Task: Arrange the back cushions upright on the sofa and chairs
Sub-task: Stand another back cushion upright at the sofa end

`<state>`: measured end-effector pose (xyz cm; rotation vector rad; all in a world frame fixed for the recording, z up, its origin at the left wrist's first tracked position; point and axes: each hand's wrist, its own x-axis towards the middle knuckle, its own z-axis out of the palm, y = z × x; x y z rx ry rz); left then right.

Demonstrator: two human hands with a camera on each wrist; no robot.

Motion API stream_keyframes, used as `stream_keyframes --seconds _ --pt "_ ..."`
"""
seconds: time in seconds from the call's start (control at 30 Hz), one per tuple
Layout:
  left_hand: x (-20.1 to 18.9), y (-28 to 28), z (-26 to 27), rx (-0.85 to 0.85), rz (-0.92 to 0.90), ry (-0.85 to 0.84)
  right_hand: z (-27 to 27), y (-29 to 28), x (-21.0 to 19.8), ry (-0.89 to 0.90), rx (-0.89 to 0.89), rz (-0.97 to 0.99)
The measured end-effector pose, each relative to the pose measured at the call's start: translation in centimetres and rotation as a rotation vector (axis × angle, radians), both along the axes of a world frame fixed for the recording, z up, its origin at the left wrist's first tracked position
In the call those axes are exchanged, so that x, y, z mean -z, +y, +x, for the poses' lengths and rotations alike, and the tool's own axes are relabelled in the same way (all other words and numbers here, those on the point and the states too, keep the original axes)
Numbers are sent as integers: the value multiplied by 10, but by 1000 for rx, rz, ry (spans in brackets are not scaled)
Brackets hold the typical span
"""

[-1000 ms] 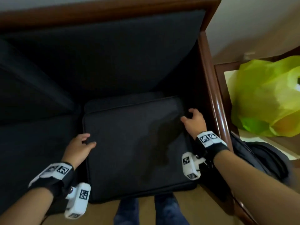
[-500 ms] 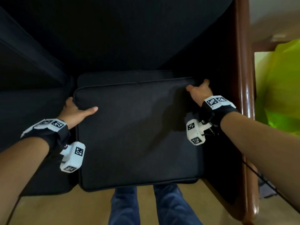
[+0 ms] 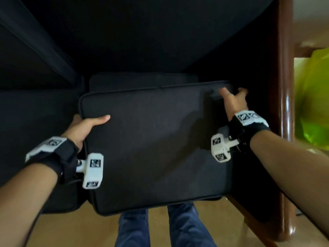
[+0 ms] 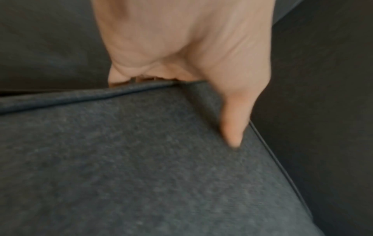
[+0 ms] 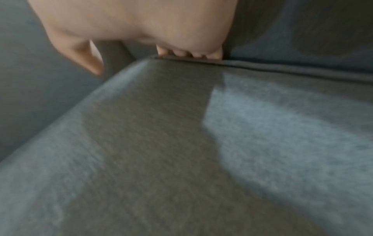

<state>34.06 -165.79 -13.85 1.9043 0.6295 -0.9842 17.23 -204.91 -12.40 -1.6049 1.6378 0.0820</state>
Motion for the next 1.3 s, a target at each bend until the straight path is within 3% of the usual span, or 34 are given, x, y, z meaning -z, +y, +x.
stream_keyframes --seconds 0.13,0.3,0.4,0.6,0.77,0.83,0.9,0.97,1.23,1.3 --pt "-41 17 -11 -141 -181 14 -5 18 -37 -71 56 -95" --pt "-104 28 -14 -226 -309 -124 -14 30 -110 -266 258 -204" --pt "-156 42 -20 -278 -354 -237 -32 46 -164 -335 290 -250" --pt "-196 71 -42 -308 -330 -309 -80 105 -191 -260 297 -306" --pt "-199 74 -46 -290 -254 -305 -75 121 -207 -231 217 -329" --pt "-198 75 -46 -283 -262 -287 -68 123 -215 -144 115 -374" --pt "-196 76 -47 -289 -257 -283 -60 132 -219 -19 -99 -490" --pt "-197 79 -52 -283 -256 -291 -46 151 -224 -12 -337 -564" --pt "-202 93 -70 -331 -370 -267 18 261 -231 -162 -1038 -397" --pt "-206 89 -71 -414 -410 -256 28 287 -233 -92 -1258 -370"
